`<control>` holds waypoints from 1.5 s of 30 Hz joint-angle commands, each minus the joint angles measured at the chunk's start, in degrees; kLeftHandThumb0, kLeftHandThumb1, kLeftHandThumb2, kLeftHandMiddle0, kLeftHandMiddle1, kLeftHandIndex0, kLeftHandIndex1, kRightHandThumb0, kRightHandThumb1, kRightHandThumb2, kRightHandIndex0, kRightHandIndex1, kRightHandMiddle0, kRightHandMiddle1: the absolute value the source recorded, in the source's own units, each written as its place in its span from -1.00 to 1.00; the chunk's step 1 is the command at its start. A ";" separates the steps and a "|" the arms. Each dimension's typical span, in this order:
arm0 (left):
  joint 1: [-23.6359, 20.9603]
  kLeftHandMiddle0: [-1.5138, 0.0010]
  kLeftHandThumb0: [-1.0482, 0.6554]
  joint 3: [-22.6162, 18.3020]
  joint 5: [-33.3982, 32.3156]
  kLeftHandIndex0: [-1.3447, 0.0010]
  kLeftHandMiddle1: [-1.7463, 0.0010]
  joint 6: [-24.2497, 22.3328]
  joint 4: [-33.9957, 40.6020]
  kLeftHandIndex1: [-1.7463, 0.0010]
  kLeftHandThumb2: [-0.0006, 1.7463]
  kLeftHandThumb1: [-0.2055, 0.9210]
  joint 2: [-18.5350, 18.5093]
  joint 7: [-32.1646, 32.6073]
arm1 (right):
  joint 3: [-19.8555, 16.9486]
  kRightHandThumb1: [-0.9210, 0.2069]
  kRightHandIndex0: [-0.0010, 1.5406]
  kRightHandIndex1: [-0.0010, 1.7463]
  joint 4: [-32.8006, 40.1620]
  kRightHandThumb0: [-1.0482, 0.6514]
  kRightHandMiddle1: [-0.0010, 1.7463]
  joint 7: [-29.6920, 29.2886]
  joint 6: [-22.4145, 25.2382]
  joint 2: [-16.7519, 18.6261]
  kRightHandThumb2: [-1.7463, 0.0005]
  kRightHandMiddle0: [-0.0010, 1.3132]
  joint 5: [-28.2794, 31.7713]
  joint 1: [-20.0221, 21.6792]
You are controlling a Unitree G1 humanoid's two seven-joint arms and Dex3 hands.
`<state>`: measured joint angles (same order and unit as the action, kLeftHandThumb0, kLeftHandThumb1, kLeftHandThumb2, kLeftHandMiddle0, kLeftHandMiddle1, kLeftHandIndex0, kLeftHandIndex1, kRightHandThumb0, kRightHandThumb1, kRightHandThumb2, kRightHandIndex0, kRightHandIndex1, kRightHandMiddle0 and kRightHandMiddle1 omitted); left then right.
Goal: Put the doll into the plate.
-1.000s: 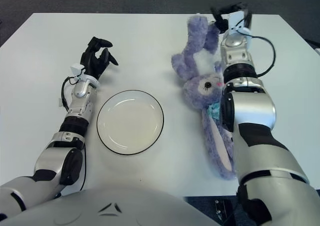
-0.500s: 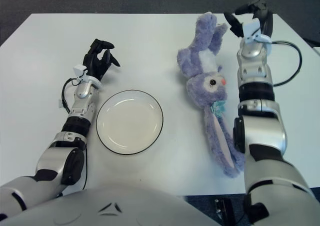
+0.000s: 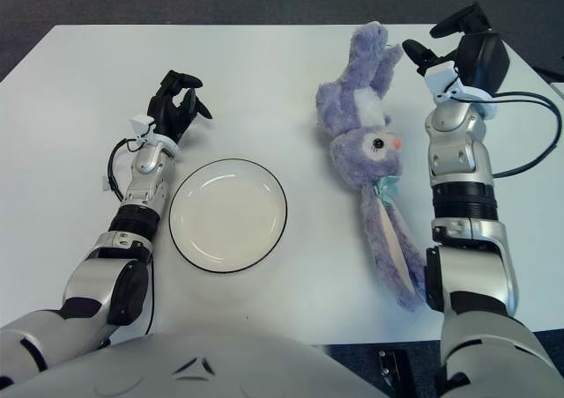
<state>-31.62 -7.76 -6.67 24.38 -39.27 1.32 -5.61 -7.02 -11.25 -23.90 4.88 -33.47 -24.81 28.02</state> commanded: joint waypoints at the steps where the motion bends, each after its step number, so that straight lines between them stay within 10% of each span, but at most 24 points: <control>1: -0.88 -0.11 -0.18 0.11 0.45 0.41 -0.84 0.49 -0.51 -0.76 -0.62 1.00 -0.41 0.70 | -1.77 -1.00 -0.13 0.51 7.80 -0.19 0.69 1.09 4.39 1.84 0.68 -0.31 -1.09 -4.93; 19: -1.30 -0.12 -0.18 0.63 1.56 0.40 -0.83 0.12 -0.79 -0.76 -0.62 1.00 -0.51 1.32 | -1.97 -1.00 -0.50 0.28 30.23 -0.19 0.81 5.51 13.27 10.94 0.57 -0.47 -6.20 -24.99; 26: -1.57 -0.13 -0.18 0.78 1.92 0.40 -0.83 -0.12 -0.99 -0.76 -0.62 1.00 -0.56 1.82 | -0.63 -1.00 -0.41 -0.33 34.87 -0.44 0.10 7.15 16.35 13.94 0.68 -0.58 -9.14 -28.50; 45: -1.84 -0.14 -0.18 1.29 2.36 0.40 -0.81 -0.43 -1.06 -0.76 -0.62 1.00 -0.59 2.45 | 4.94 -1.00 -0.38 -0.62 40.68 -0.51 -0.15 14.80 16.64 19.64 0.64 -0.57 -10.13 -38.27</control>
<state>-32.35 -6.66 -4.61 24.26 -40.15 1.16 -3.46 -2.44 28.43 -10.73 20.62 -14.37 -34.83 -9.12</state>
